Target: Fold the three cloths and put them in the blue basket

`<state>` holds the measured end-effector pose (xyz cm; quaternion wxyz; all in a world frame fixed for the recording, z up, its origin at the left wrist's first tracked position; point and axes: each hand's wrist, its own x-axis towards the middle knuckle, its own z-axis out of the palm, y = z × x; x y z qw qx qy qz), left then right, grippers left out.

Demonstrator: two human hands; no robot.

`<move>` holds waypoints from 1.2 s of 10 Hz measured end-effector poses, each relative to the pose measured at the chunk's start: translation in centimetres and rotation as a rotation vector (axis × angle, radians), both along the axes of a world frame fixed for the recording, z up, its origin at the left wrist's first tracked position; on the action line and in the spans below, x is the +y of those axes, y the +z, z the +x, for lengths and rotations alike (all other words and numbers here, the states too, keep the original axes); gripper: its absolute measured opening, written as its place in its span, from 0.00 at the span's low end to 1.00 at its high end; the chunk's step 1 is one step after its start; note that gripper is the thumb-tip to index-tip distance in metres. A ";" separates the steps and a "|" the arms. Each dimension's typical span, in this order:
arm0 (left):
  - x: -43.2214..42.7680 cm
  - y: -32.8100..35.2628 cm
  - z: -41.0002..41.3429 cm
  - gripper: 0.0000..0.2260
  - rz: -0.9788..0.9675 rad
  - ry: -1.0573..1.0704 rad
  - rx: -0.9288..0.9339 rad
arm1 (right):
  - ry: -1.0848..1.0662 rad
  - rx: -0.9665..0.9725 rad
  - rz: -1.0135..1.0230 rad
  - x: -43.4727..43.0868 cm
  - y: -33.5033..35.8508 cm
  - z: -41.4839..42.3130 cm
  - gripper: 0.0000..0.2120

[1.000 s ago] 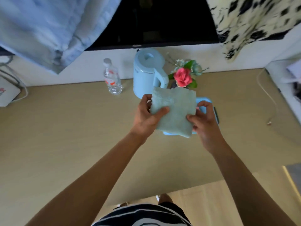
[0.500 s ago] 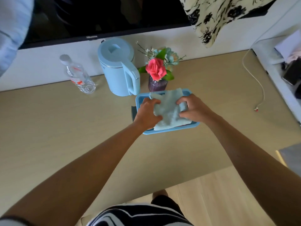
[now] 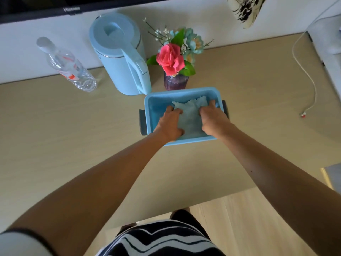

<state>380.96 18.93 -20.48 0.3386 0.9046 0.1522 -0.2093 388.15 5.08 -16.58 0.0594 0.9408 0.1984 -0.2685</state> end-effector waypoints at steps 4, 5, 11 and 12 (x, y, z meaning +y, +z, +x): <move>0.4 0.6 1.3 0.37 0.542 -0.478 -0.245 | 0.513 -0.201 -0.214 0.4 -0.1 1.1 0.21; 0.3 -0.4 1.5 0.39 0.551 -0.526 -0.163 | 0.513 -0.190 -0.216 0.5 -0.9 1.2 0.23; -1.0 7.9 -7.0 0.26 -0.054 0.442 -0.431 | -0.262 0.107 0.994 -2.4 2.4 -1.5 0.21; -1.4 9.6 -10.5 0.26 -0.104 0.582 -0.497 | -0.300 0.164 1.076 -2.0 3.4 -3.8 0.21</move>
